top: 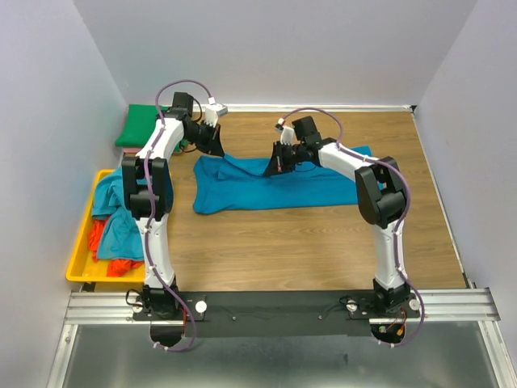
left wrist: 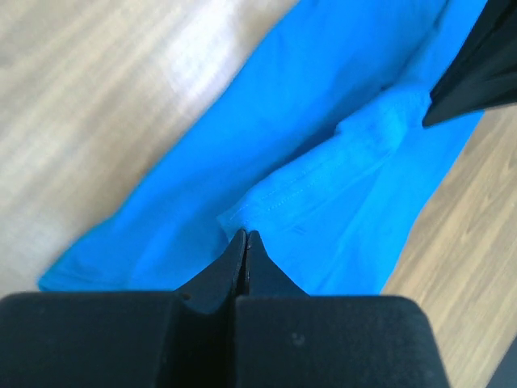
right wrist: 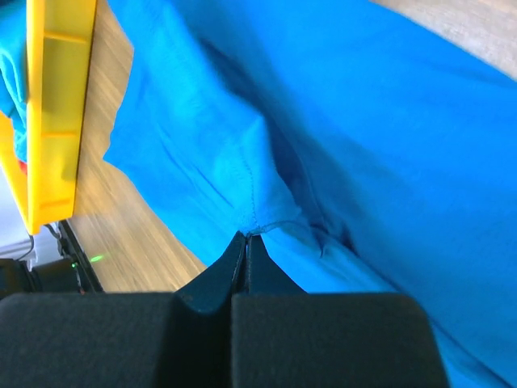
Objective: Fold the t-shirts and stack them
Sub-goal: Fold the tshirt
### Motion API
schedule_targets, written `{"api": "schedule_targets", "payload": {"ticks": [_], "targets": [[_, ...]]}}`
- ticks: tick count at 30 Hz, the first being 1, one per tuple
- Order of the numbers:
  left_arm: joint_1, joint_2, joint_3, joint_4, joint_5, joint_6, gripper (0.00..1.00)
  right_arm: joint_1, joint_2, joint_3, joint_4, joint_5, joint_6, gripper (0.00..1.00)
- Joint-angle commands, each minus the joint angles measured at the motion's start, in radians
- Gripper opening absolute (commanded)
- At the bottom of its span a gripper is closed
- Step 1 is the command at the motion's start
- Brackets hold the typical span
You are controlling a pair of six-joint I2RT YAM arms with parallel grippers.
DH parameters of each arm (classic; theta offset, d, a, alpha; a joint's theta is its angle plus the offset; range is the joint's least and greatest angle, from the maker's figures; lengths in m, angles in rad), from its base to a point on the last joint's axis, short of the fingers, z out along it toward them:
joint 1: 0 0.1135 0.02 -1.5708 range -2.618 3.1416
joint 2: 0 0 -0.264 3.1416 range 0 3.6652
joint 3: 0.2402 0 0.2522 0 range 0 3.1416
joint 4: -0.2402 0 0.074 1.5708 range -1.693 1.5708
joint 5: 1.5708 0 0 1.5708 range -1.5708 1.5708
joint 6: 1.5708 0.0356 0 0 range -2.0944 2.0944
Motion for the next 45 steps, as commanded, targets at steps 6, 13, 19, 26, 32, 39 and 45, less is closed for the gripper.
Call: {"api": "schedule_targets", "payload": {"ticks": [6, 13, 19, 26, 32, 39, 45], "targets": [[0.004, 0.071, 0.096, 0.041, 0.004, -0.009, 0.00, -0.009, 0.066, 0.087, 0.014, -0.027, 0.005, 0.01], [0.004, 0.024, 0.031, 0.010, 0.011, 0.013, 0.00, -0.024, 0.051, 0.077, 0.012, -0.052, 0.010, 0.00], [0.010, -0.065, -0.077, 0.001, 0.025, 0.020, 0.00, -0.029, 0.011, 0.020, 0.012, -0.090, 0.004, 0.00], [0.021, -0.121, -0.170, -0.049, 0.031, 0.054, 0.00, -0.029, 0.001, -0.046, 0.012, -0.115, -0.008, 0.00], [0.022, -0.151, -0.299, -0.007, -0.022, 0.049, 0.00, -0.026, -0.009, -0.077, 0.012, -0.150, -0.002, 0.01], [0.029, -0.136, -0.319, 0.038, -0.091, 0.025, 0.00, -0.003, -0.025, -0.127, 0.008, -0.184, -0.013, 0.02], [0.029, -0.188, -0.296, 0.012, -0.102, 0.057, 0.27, -0.030, -0.108, -0.132, -0.072, -0.161, -0.094, 0.53]]}}
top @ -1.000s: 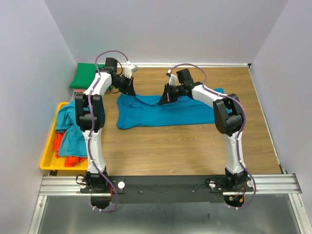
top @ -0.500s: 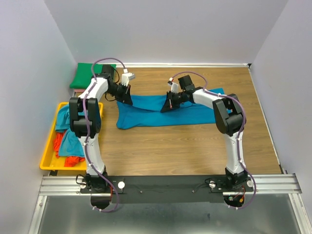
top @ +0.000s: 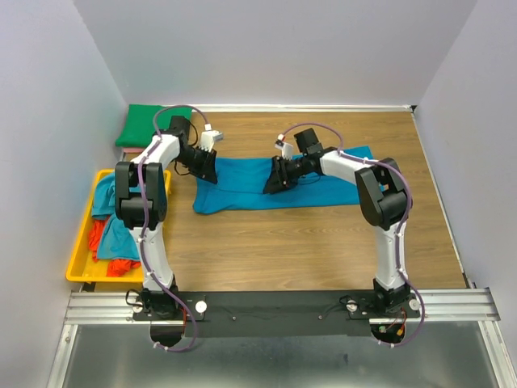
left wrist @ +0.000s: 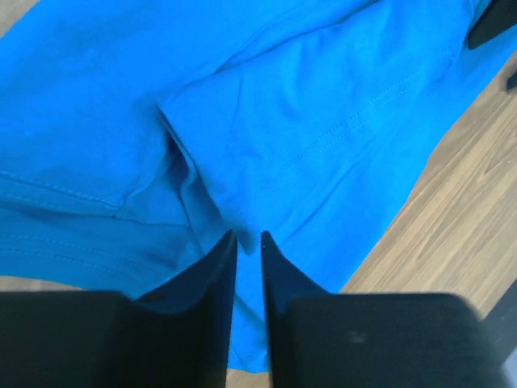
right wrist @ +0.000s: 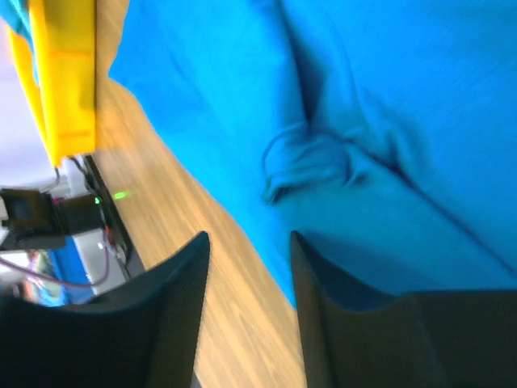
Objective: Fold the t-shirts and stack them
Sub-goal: Fold the tshirt
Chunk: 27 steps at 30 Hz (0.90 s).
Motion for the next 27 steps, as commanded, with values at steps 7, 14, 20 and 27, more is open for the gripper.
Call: {"api": "schedule_targets", "payload": {"ticks": [7, 14, 20, 27], "targets": [[-0.039, -0.150, 0.016, 0.020, -0.077, 0.035, 0.34, -0.197, -0.138, 0.122, -0.245, 0.128, -0.242, 0.56], [-0.172, -0.152, -0.065, 0.106, -0.204, -0.014, 0.32, -0.301, -0.042, 0.247, -0.381, 0.404, -0.476, 0.43], [-0.261, -0.115, -0.064, 0.206, -0.288, -0.107, 0.23, -0.343, 0.007, 0.249, -0.436, 0.556, -0.589, 0.39], [-0.300, 0.011, -0.047, 0.224, -0.396, -0.134, 0.13, -0.358, 0.020, 0.153, -0.436, 0.683, -0.680, 0.37]]}}
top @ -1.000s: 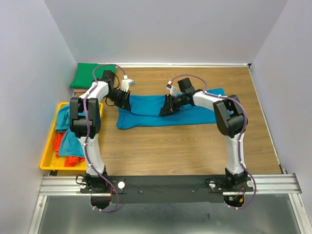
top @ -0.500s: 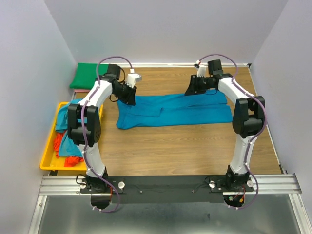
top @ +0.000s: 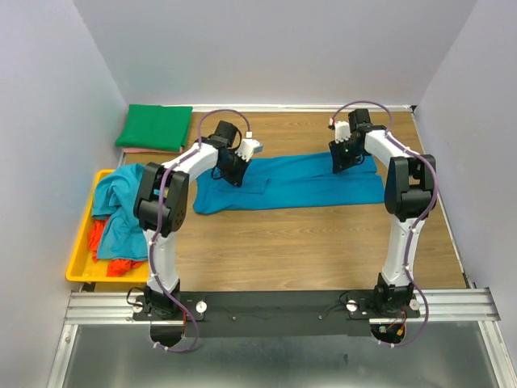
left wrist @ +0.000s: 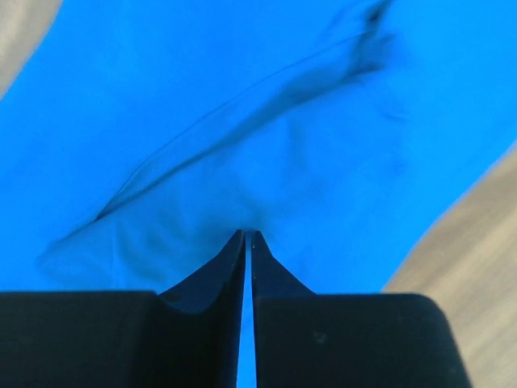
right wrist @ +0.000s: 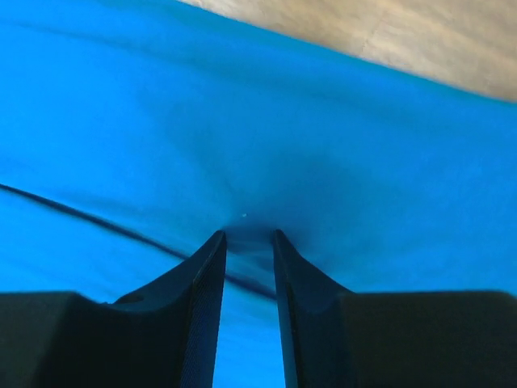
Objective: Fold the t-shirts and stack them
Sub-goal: Fold the tshirt
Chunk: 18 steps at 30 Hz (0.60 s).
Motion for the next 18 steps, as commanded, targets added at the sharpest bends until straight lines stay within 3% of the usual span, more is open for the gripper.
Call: {"api": "schedule_targets", "payload": {"ticks": [1, 3, 9, 11, 13, 16, 18], "targets": [[-0.002, 0.083, 0.018, 0.028, -0.108, -0.032, 0.11, -0.012, 0.023, -0.053, -0.039, 0.123, -0.101, 0.37], [0.000, 0.126, 0.040, 0.024, -0.146, -0.015, 0.06, -0.012, 0.009, -0.105, -0.041, 0.133, -0.127, 0.36], [0.009, 0.251, 0.194, 0.005, -0.197, 0.019, 0.04, 0.023, -0.168, -0.386, -0.055, 0.055, -0.119, 0.34], [0.007, 0.372, 0.406, -0.048, -0.203, 0.045, 0.04, 0.064, -0.240, -0.478, -0.073, 0.018, -0.106, 0.33], [0.007, 0.528, 0.720, -0.106, -0.192, 0.065, 0.04, 0.153, -0.378, -0.607, -0.101, -0.071, -0.072, 0.34], [0.004, 0.650, 1.091, -0.188, -0.172, 0.091, 0.05, 0.236, -0.518, -0.627, -0.163, -0.253, -0.007, 0.37], [0.004, 0.611, 1.085, -0.110, -0.159, 0.096, 0.09, 0.219, -0.502, -0.580, -0.209, -0.303, 0.002, 0.37]]}}
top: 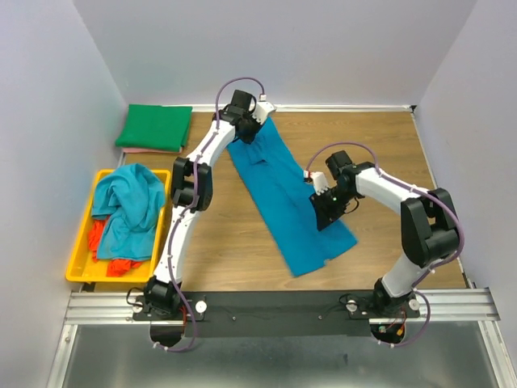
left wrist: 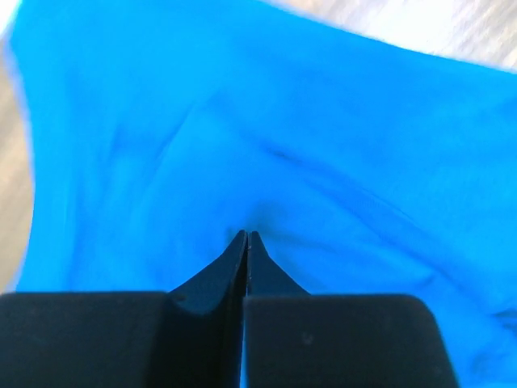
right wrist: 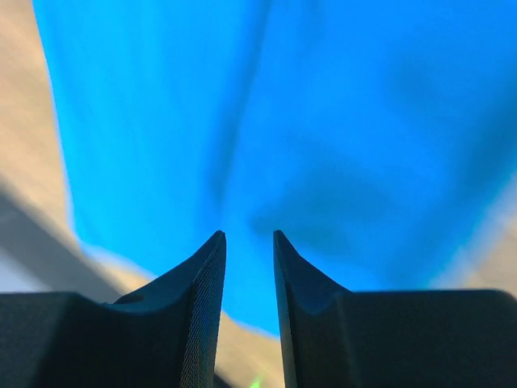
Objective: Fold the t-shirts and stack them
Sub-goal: Fold the tshirt
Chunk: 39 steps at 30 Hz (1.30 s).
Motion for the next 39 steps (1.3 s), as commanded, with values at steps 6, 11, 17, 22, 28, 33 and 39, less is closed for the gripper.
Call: {"api": "schedule_targets", "payload": {"ticks": [6, 11, 17, 22, 28, 33, 39], "targets": [[0.003, -0.389, -0.362, 0.211, -0.013, 0.041, 0.20, -0.044, 0.017, 0.170, -0.117, -0.118, -0.017, 0.39], [0.004, -0.400, -0.413, 0.052, 0.045, -0.026, 0.12, -0.045, 0.086, 0.207, -0.095, -0.162, -0.039, 0.38], [0.004, -0.380, -0.534, 0.045, 0.119, -0.074, 0.11, -0.025, 0.125, 0.187, -0.055, -0.228, -0.009, 0.34], [0.004, -0.320, -0.514, 0.036, 0.141, -0.087, 0.09, 0.011, 0.118, 0.089, 0.015, -0.246, 0.033, 0.31], [0.000, -0.219, -0.426, 0.031, 0.168, -0.093, 0.08, 0.084, 0.146, 0.015, 0.094, -0.259, 0.102, 0.26], [-0.017, -0.119, -0.295, -0.002, 0.193, -0.103, 0.08, 0.143, 0.209, 0.030, 0.092, -0.327, 0.122, 0.26], [-0.023, -0.055, -0.205, 0.002, 0.211, -0.096, 0.08, 0.205, 0.195, 0.059, 0.091, -0.487, 0.116, 0.36]]}}
